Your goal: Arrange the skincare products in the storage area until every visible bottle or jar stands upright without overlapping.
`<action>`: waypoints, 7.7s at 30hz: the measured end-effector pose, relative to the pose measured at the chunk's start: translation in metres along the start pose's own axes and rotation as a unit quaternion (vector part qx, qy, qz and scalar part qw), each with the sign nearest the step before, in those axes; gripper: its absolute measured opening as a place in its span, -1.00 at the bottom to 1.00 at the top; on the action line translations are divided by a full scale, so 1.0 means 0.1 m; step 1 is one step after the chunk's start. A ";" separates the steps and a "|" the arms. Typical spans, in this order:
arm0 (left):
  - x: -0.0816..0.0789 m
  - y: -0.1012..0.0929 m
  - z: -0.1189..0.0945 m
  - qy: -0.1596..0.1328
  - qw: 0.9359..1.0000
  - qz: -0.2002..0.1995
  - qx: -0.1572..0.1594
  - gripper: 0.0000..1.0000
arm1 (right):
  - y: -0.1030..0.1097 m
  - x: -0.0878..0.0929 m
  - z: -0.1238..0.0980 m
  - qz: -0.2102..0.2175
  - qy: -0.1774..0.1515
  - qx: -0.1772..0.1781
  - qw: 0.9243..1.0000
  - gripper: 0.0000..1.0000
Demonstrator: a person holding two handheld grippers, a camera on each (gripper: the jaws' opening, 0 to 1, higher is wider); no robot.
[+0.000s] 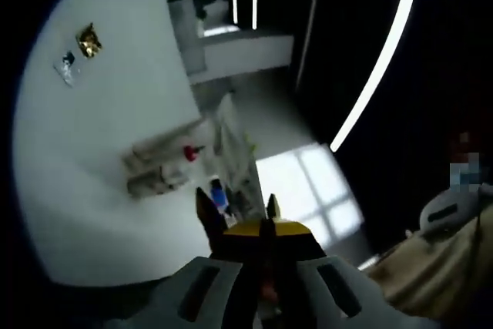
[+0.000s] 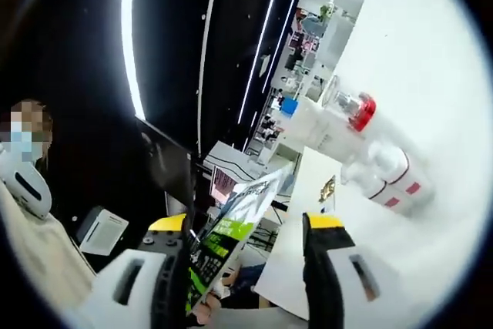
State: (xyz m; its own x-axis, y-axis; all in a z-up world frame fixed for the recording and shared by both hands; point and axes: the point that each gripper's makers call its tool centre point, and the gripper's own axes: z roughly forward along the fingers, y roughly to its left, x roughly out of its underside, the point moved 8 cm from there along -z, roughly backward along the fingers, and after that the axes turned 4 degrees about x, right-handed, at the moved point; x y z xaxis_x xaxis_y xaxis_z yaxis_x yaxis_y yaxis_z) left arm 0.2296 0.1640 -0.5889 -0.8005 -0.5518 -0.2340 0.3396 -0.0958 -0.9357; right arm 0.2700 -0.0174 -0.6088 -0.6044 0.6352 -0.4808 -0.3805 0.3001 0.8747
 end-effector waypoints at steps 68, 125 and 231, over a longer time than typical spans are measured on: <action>-0.35 1.12 0.02 -0.044 0.985 -0.055 -0.157 -0.99 | -0.29 -0.28 -0.53 -0.255 0.062 0.195 0.945 0.99; -0.32 1.46 -0.11 0.179 0.884 0.242 -0.359 -0.72 | -0.38 -0.27 -0.64 -0.280 0.086 0.236 0.927 0.99; -0.24 0.64 -0.55 0.201 0.795 0.417 -0.393 0.94 | -0.03 -0.17 -0.63 -0.333 0.098 0.192 0.918 0.99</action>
State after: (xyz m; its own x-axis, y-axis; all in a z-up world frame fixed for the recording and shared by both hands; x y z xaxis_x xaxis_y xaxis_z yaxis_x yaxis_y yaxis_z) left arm 0.2434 0.2168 -0.6578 -0.6055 0.1716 -0.7772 0.5475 0.7985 -0.2502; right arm 0.2371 -0.0740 -0.6072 -0.4567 0.0909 -0.8850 -0.4596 0.8276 0.3223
